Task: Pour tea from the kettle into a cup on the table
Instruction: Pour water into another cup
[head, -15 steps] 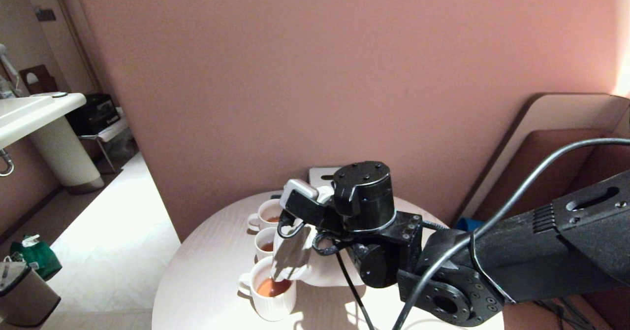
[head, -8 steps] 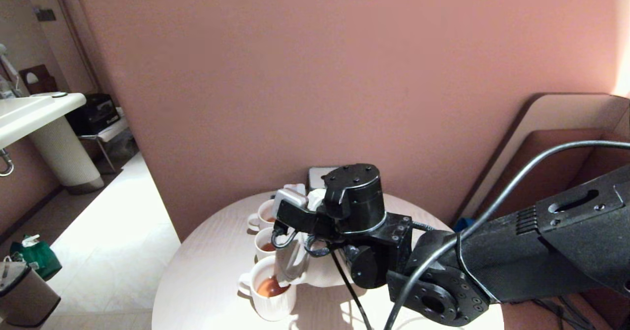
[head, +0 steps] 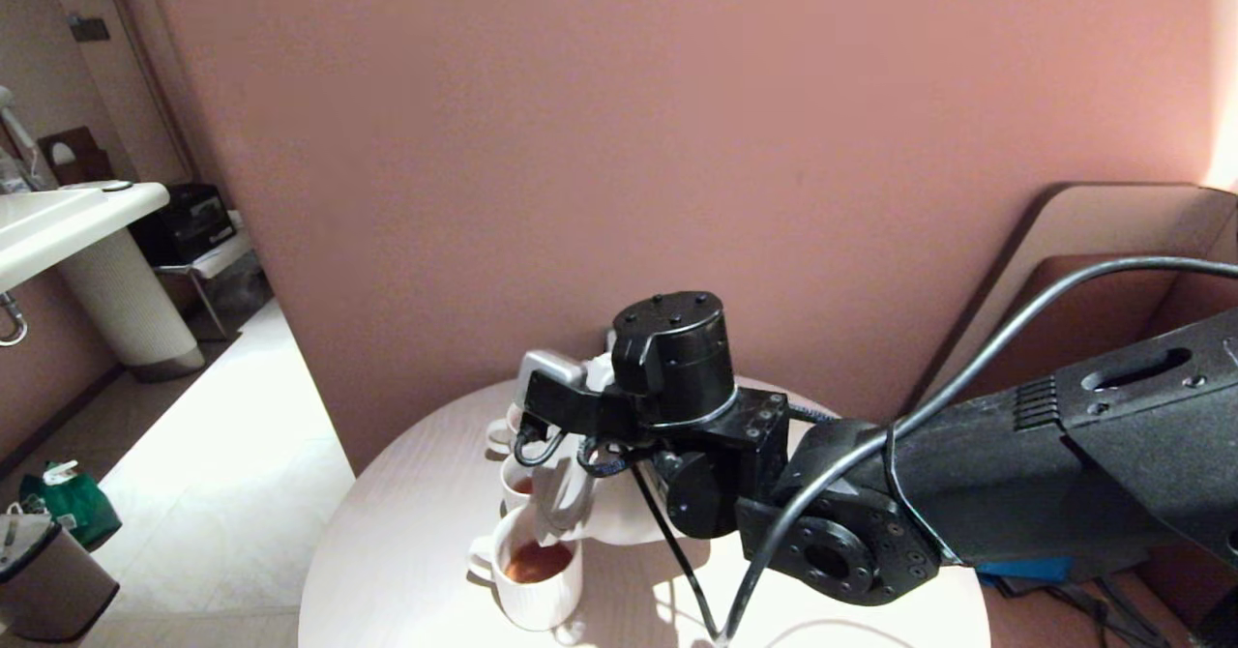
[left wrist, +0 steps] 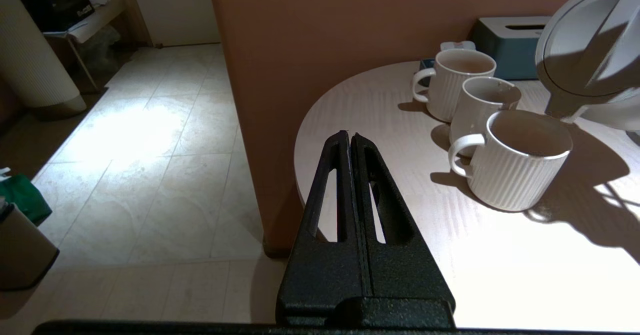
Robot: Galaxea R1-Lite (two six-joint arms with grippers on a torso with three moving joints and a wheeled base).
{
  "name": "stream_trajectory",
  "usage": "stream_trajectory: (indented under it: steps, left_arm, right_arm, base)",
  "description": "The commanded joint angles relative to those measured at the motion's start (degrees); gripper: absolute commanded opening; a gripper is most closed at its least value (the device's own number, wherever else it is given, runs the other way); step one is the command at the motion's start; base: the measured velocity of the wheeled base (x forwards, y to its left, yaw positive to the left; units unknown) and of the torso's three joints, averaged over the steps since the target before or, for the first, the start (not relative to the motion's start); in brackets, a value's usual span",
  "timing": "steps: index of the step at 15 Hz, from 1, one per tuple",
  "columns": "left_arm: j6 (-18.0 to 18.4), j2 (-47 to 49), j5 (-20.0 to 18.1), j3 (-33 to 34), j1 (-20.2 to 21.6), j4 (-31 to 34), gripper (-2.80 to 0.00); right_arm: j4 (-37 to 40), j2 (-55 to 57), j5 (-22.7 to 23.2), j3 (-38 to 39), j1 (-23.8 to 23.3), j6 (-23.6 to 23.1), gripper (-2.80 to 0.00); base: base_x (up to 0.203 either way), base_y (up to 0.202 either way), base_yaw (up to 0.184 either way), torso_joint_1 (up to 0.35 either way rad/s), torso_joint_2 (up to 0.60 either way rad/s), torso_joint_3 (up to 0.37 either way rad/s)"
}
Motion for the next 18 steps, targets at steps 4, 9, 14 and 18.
stream_trajectory:
  steps: [4, 9, 14, 18]
  left_arm:
    - [-0.02, 0.04, 0.0, 0.0, -0.01, -0.04, -2.8]
    - [-0.02, 0.04, 0.0, 0.0, 0.07, -0.04, -2.8]
    - [-0.02, 0.04, 0.0, 0.0, 0.0, -0.04, -2.8]
    - [-0.02, 0.04, 0.0, 0.0, 0.07, -0.04, -2.8]
  right_arm:
    - [1.39, 0.09, -0.3, -1.95, 0.1, -3.68, -2.8]
    - [1.66, 0.5, -0.23, -3.37, 0.1, -8.17, -2.8]
    - [1.72, 1.38, -0.31, -5.58, 0.1, -10.67, -2.8]
    - [1.73, 2.47, -0.36, -7.31, 0.1, -12.49, -2.8]
  base:
    - [0.0, 0.0, 0.0, 0.0, 0.0, 0.0]
    - [0.0, 0.0, 0.0, 0.0, 0.0, 0.0]
    - [0.0, 0.0, 0.0, 0.0, 0.0, 0.0]
    - [0.0, 0.0, 0.0, 0.0, 0.0, 0.0]
